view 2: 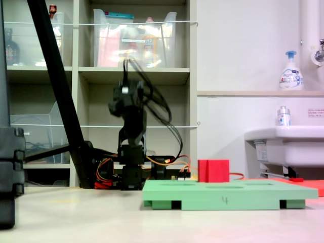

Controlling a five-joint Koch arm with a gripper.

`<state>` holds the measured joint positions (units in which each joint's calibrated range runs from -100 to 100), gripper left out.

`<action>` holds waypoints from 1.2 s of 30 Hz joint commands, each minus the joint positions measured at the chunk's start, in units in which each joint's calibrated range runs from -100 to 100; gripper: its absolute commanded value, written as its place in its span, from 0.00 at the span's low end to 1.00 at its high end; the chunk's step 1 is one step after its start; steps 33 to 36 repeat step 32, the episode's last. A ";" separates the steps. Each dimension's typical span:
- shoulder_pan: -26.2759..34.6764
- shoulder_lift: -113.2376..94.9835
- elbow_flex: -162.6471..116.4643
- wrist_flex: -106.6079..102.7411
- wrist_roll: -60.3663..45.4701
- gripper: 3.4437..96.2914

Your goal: Put the cross columnar block into the corresponding hole

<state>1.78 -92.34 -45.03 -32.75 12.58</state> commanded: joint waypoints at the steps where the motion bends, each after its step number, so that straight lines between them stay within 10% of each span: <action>1: 0.83 -7.66 -14.59 16.91 -3.66 0.61; 7: 0.59 -7.66 -53.98 39.53 -6.98 0.59; 15: 0.54 -7.66 -54.97 32.41 -7.77 0.46; 36: 0.49 -7.66 -54.97 32.51 -7.72 0.49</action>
